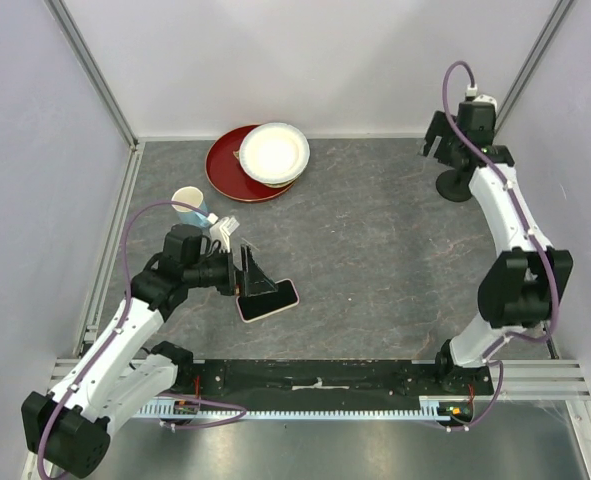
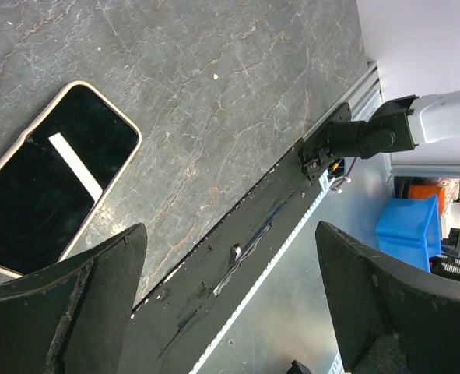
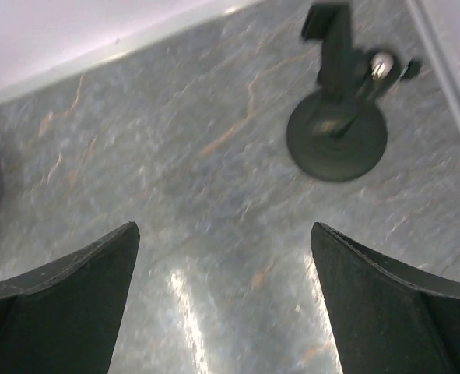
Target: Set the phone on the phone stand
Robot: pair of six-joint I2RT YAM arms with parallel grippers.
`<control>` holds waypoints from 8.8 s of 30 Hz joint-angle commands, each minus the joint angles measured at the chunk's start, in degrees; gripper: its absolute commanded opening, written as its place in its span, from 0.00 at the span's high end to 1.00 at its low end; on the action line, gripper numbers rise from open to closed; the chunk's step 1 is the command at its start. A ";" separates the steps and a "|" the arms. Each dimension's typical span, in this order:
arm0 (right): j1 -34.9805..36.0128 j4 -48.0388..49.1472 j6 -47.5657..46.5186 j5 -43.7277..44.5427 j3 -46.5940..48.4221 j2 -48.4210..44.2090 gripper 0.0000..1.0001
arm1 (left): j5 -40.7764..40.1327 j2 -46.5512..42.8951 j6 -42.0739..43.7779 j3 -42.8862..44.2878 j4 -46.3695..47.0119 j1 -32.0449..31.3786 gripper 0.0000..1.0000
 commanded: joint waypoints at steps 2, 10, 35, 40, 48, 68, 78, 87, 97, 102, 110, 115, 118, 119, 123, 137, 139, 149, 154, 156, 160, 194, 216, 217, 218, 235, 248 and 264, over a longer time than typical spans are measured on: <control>-5.36 -1.43 -0.88 0.10 13.77 11.50 0.02 | 1.88 -1.56 1.16 -0.44 3.42 -0.26 0.05; -5.98 -5.03 -1.41 5.72 24.61 21.79 0.02 | 3.11 -3.06 1.60 -0.71 4.12 -0.35 0.04; -5.63 -7.23 -4.93 6.08 29.55 25.50 1.00 | 1.71 -3.05 1.24 -1.06 4.47 -0.35 0.05; -3.00 -4.42 -6.85 -2.60 18.93 17.06 1.00 | 2.32 -2.53 1.24 -0.80 4.47 -0.35 0.05; 4.38 -11.71 -17.48 -21.86 6.98 8.80 1.00 | 2.49 -2.62 0.81 -0.80 5.43 -0.35 0.07; 23.20 -11.90 -27.70 -14.78 -10.09 -4.21 0.55 | 8.04 32.17 -9.67 35.58 21.80 -2.28 0.13; 24.78 -1.89 -18.12 2.65 -16.24 -15.37 0.09 | 2.50 35.71 -1.92 33.31 17.57 -0.87 0.16; 26.45 11.82 -6.78 -1.39 -25.30 -17.49 0.02 | 0.92 32.72 0.36 31.73 16.34 -0.87 0.16; 26.45 9.73 0.78 13.36 -22.40 -15.82 0.11 | 0.03 32.45 1.33 32.16 14.75 -0.87 0.16; 26.54 10.87 0.70 14.51 -22.93 -14.94 0.15 | -1.19 31.75 2.03 31.90 14.93 -0.87 0.16; 26.45 10.17 3.60 24.70 -25.30 -16.52 0.30 | 0.30 32.19 1.07 31.64 15.46 -0.96 0.16; 26.45 8.85 3.60 23.32 -25.30 -17.14 0.37 | -0.40 32.63 1.51 31.99 14.76 -0.96 0.16; 26.54 11.47 1.32 12.12 -26.61 -18.72 0.37 | 0.30 32.63 1.07 31.90 15.02 -0.88 0.16; 26.63 14.01 -0.43 8.66 -27.32 -19.33 0.36 | 0.30 32.54 1.07 31.90 15.11 -0.87 0.16; 26.72 20.61 -1.50 -1.21 -31.27 -22.32 0.07 | 0.12 32.45 1.33 31.81 15.11 -0.87 0.16; 27.51 19.48 9.05 8.71 -24.69 -13.45 0.40 | -0.40 33.59 1.77 31.90 14.67 -0.87 0.16; 27.77 19.14 8.87 9.67 -24.86 -13.27 0.46 | -0.40 33.51 1.77 31.90 14.58 -0.96 0.16; 27.86 17.02 3.25 13.11 -26.88 -14.41 0.67 | 0.04 33.33 1.60 31.99 14.58 -0.79 0.16; 27.86 16.50 -0.17 13.20 -27.41 -15.82 0.83 | 0.21 33.59 1.51 31.99 14.76 -0.79 0.16; 27.86 16.50 -1.40 12.93 -27.59 -16.43 0.95 | 0.30 33.77 1.51 31.99 14.84 -0.87 0.16; 27.86 16.23 -8.06 9.60 -28.38 -16.96 1.00 | 0.30 33.94 1.51 31.90 14.76 -0.79 0.16; 42.66 20.89 -22.82 -0.87 -31.71 -26.19 0.02 | -20.61 27.18 -3.67 29.97 10.10 6.40 0.16; 56.24 16.67 -46.49 -26.71 -21.00 9.48 0.02 | -18.79 26.12 -5.43 28.12 11.68 12.13 0.18; 56.68 16.50 -47.63 -26.62 -20.74 9.93 0.02 | -17.73 26.30 -5.87 27.95 12.29 12.48 0.18; 57.56 16.58 -49.99 -26.44 -20.73 10.28 0.02 | -16.76 26.56 -6.48 27.77 12.73 13.18 0.19; 57.30 2.97 -63.28 -36.45 -5.89 22.67 0.02 | -9.37 28.67 -8.16 26.63 16.34 14.68 0.20; 53.96 -6.17 -63.20 -38.31 1.59 28.91 0.02 | -7.52 28.94 -8.69 26.45 17.04 15.03 0.20; 57.39 -11.28 -51.34 -22.07 -0.86 31.38 0.22 | -5.94 29.46 -9.65 25.92 18.27 15.47 0.22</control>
